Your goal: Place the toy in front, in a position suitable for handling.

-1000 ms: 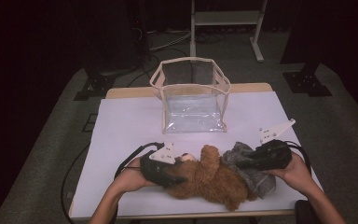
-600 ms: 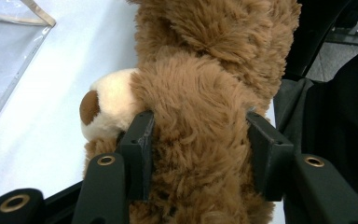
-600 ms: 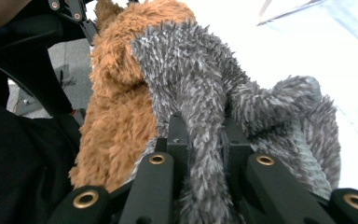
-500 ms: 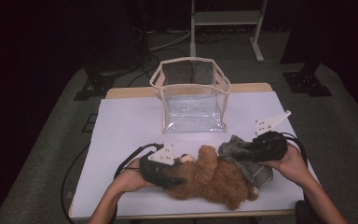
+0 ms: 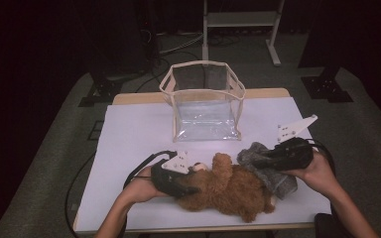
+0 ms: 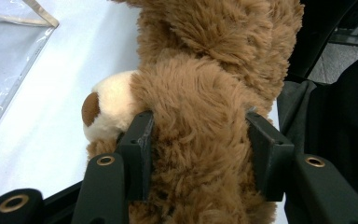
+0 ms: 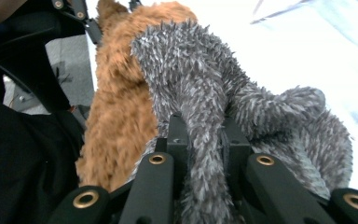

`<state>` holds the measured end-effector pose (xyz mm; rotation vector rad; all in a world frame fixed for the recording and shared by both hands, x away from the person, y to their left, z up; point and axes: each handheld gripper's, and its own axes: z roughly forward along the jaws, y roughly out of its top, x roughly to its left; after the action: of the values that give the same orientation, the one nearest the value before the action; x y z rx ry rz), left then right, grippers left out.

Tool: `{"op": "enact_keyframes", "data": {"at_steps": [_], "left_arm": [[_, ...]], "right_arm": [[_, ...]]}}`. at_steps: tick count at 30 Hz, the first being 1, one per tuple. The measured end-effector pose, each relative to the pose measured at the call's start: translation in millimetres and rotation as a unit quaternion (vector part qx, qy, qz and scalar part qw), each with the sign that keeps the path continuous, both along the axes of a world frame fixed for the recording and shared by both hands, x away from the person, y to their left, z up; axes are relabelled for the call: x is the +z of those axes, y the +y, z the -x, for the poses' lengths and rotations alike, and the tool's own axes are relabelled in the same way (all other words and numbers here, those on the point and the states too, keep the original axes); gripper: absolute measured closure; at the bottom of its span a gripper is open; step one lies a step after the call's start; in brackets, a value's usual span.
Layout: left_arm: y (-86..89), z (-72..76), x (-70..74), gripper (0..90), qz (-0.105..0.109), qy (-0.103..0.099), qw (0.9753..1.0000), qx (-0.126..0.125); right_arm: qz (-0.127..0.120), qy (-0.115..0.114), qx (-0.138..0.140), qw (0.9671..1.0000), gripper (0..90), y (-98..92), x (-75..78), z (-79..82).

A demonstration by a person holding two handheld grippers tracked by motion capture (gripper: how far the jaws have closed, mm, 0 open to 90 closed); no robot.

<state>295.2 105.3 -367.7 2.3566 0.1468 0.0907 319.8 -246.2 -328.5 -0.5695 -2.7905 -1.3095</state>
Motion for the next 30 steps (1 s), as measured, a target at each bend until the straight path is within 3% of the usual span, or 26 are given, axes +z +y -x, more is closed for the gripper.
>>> {"op": "enact_keyframes", "data": {"at_steps": [4,8,13,17,22,27,30], "left_arm": [[3.1,-0.3,-1.1,49.0,0.005,0.003,1.0,0.003],[2.2,-0.8,-0.8,48.9,0.006,0.003,1.0,0.006],[-3.3,-2.8,0.1,48.5,0.008,0.004,0.9998,0.018],[-6.5,-4.9,0.7,48.1,0.008,0.004,0.9997,0.022],[-9.3,-8.1,1.7,47.5,0.006,0.003,0.9997,0.022],[-11.2,-7.7,3.4,47.0,0.0,-0.001,0.9998,0.02],[-9.6,-8.5,2.3,46.6,0.006,0.005,0.9997,0.023]], "right_arm": [[0.008,0.01,0.005,0.9999,77.4,6.3,-9.0,-5.7],[-0.007,0.027,-0.028,0.9992,77.4,-16.2,-16.4,-9.7],[-0.009,0.02,-0.037,0.9991,77.4,-25.5,-15.1,-3.6],[-0.01,0.013,-0.02,0.9997,77.4,-10.2,-10.8,-0.5],[-0.01,0.008,0.023,0.9997,77.4,27.8,-9.4,4.4],[-0.023,-0.012,0.044,0.9987,77.4,52.3,4.5,2.7],[-0.009,-0.009,0.059,0.9982,77.3,63.4,0.8,3.7]]}}
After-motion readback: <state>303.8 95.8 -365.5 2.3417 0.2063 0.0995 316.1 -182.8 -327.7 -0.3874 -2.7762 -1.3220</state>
